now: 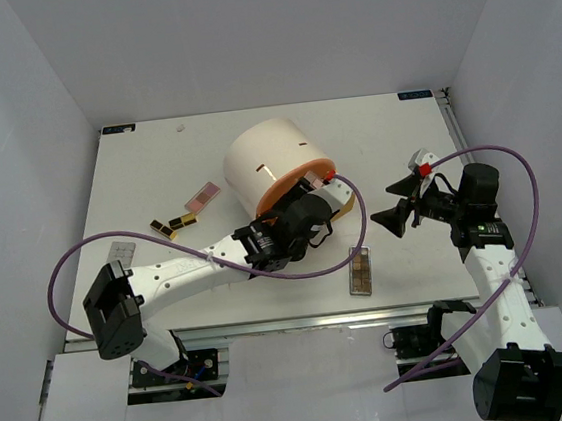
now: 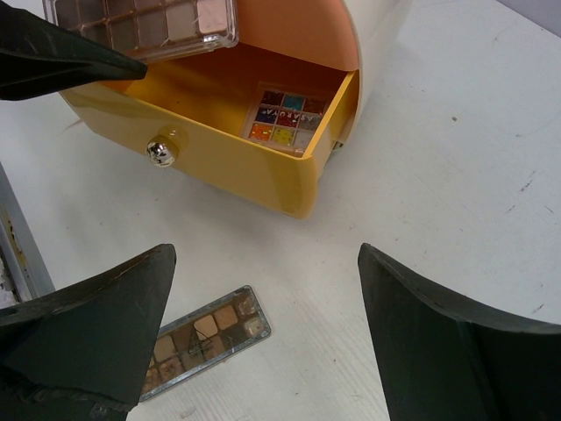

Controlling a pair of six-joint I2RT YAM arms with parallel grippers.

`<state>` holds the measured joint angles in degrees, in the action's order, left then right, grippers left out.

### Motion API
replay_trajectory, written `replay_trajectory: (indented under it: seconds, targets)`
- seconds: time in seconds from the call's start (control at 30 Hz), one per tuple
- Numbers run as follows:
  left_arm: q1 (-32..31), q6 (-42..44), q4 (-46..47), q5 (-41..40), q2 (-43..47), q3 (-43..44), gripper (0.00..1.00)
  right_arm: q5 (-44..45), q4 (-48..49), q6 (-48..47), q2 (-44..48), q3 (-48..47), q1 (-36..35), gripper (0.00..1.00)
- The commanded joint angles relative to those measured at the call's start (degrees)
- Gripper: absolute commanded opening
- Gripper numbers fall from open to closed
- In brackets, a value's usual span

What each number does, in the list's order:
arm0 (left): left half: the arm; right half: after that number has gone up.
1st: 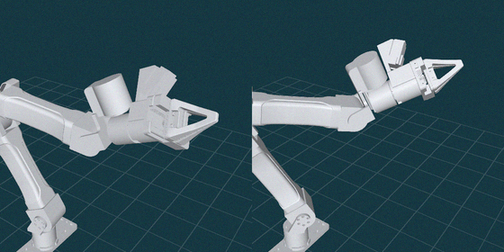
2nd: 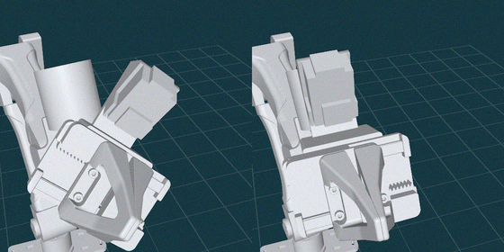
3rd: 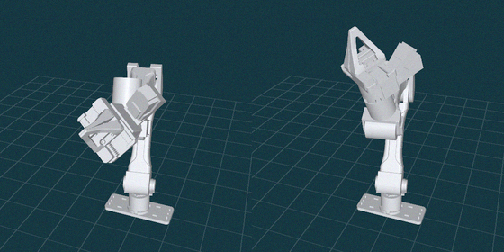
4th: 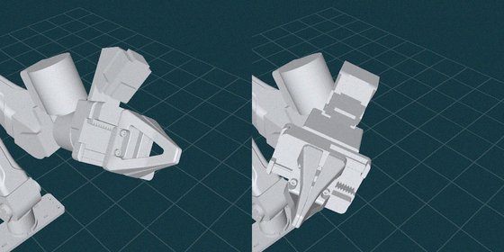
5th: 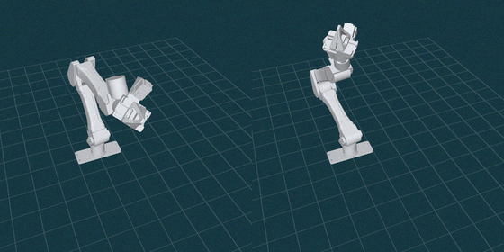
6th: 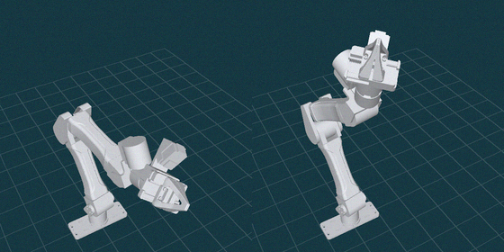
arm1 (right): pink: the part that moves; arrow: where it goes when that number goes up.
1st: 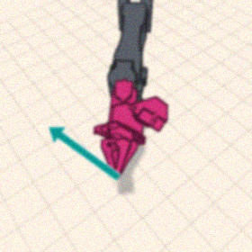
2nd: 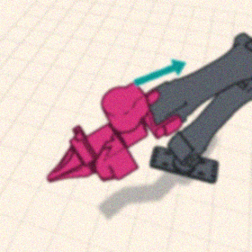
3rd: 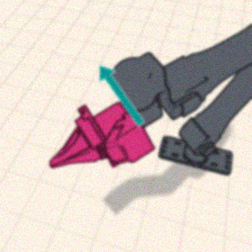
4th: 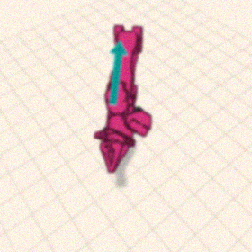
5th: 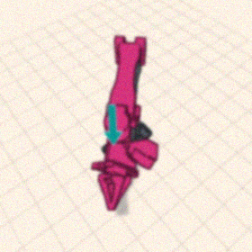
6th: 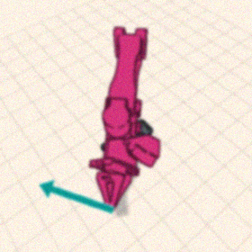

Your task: Organize the makeup

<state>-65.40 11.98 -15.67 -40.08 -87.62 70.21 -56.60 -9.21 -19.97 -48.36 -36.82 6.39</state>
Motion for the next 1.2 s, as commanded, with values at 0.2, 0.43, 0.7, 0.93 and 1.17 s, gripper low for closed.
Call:
replay_trajectory:
  seconds: [0.2,0.43,0.7,0.93,1.17]
  targets:
    - [-0.3,6.6,3.2,-3.8,-0.2,2.6,0.5,-1.9,1.5,-0.2,-0.1,0.3,0.3,0.91]
    - [-0.3,7.5,3.1,-1.6,0.3,1.6,0.76,-2.1,1.5,-0.2,-0.1,0.3,0.7,0.91]
    - [-0.3,6.3,2.9,-0.7,1.4,1.3,0.92,-2.5,1.5,-0.2,0.0,0.4,1.5,0.91]
    - [-0.3,-4.6,0.7,6.5,11.4,3.6,0.93,-4.1,0.9,-1.5,0.1,1.1,1.6,0.9]
    - [-0.1,-14.2,0.7,11.2,29.9,-5.6,0.94,-6.3,-12.0,-13.5,-4.3,-6.1,0.3,0.91]
